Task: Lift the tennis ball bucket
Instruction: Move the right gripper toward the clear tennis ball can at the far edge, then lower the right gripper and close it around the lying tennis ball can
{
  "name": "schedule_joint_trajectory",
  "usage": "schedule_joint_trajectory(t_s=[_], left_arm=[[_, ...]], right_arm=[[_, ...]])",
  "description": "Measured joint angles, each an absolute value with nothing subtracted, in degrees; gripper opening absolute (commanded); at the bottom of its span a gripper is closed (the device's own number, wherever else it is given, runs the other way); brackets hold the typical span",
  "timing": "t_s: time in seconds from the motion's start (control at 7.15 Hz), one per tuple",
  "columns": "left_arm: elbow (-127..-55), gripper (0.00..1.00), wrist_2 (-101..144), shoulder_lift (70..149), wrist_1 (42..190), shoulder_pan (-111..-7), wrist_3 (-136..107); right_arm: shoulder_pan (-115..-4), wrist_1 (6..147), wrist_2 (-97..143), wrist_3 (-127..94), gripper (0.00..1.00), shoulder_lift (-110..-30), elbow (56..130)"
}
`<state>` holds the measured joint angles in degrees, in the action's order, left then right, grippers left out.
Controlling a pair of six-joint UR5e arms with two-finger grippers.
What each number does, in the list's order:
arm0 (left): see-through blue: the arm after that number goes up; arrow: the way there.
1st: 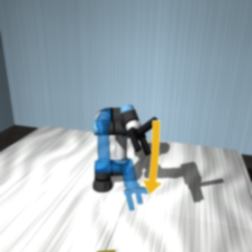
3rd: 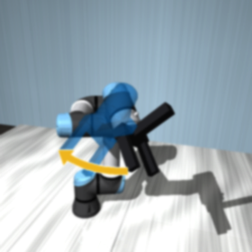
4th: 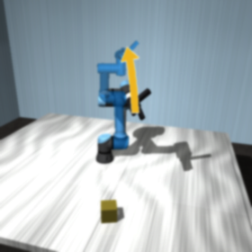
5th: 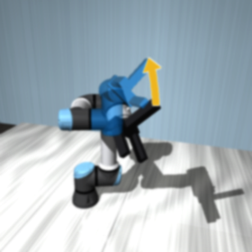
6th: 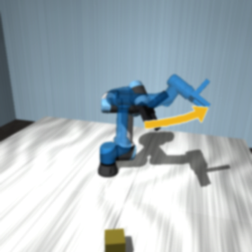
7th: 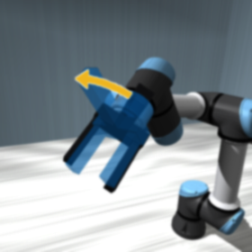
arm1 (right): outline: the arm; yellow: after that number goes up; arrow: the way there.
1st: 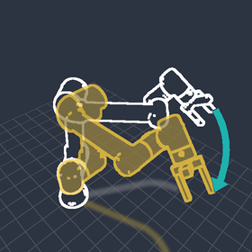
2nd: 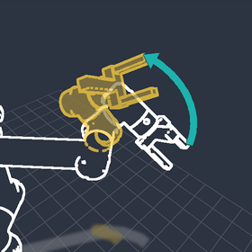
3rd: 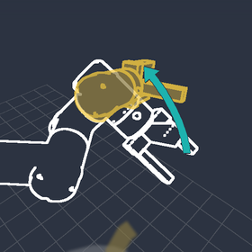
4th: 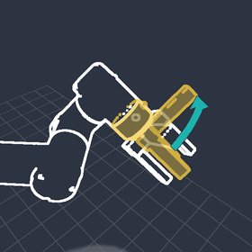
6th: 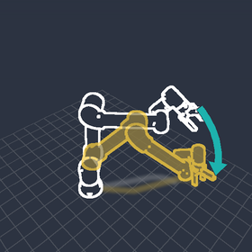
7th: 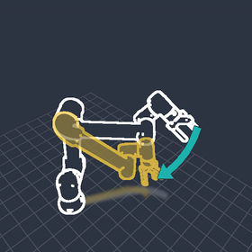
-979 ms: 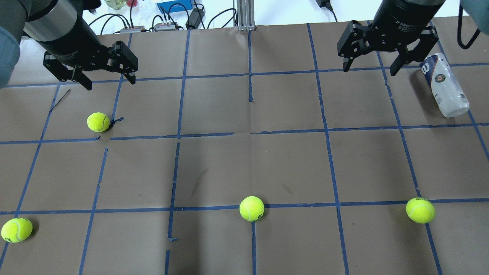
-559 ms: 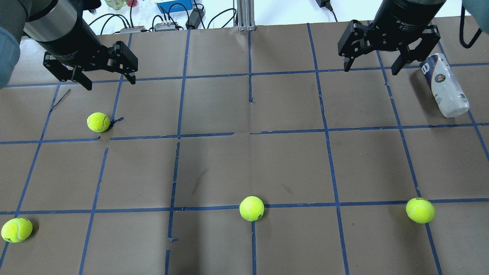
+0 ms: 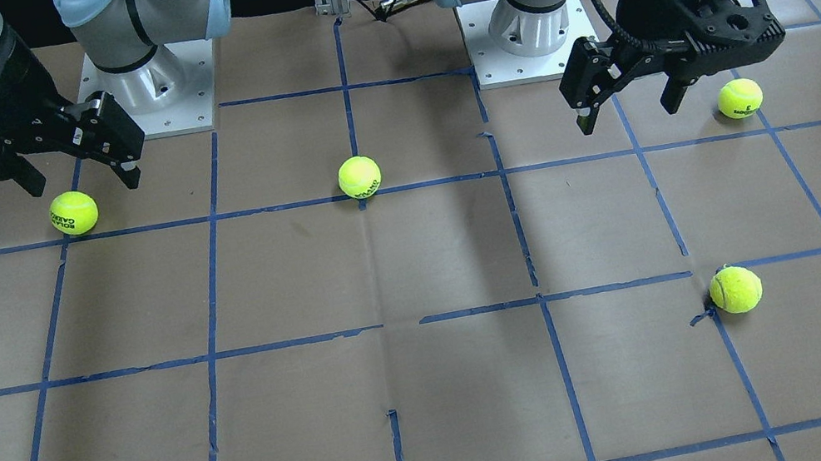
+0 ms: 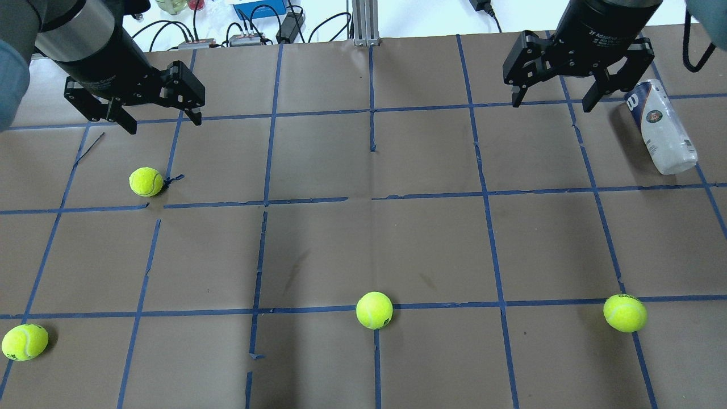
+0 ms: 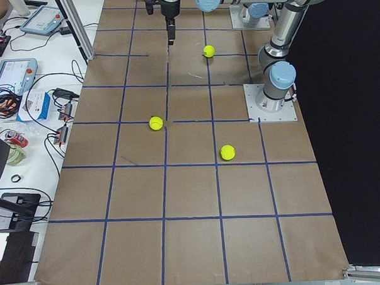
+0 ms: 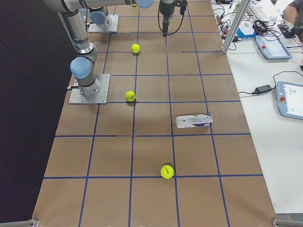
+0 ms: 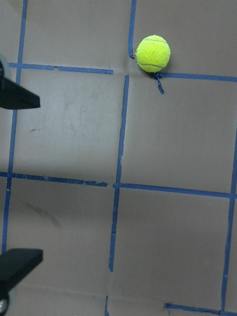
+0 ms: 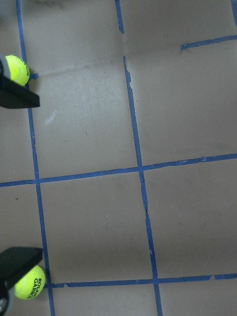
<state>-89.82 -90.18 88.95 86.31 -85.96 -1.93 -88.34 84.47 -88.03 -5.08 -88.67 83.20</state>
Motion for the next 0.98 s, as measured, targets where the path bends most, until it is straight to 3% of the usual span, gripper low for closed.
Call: schedule_joint_trajectory(t_s=[0.56, 0.98], left_arm=[[-89.8, 1.0, -90.2, 88.9, 86.3, -85.9, -2.0], [-89.8, 1.0, -90.2, 88.9, 86.3, -85.9, -1.9]], right_arm=[[-87.5, 82.2, -88.1, -5.0, 1.0, -87.4, 83.6], [-74.7, 93.5, -90.8, 1.6, 1.0, -76.0, 82.0]])
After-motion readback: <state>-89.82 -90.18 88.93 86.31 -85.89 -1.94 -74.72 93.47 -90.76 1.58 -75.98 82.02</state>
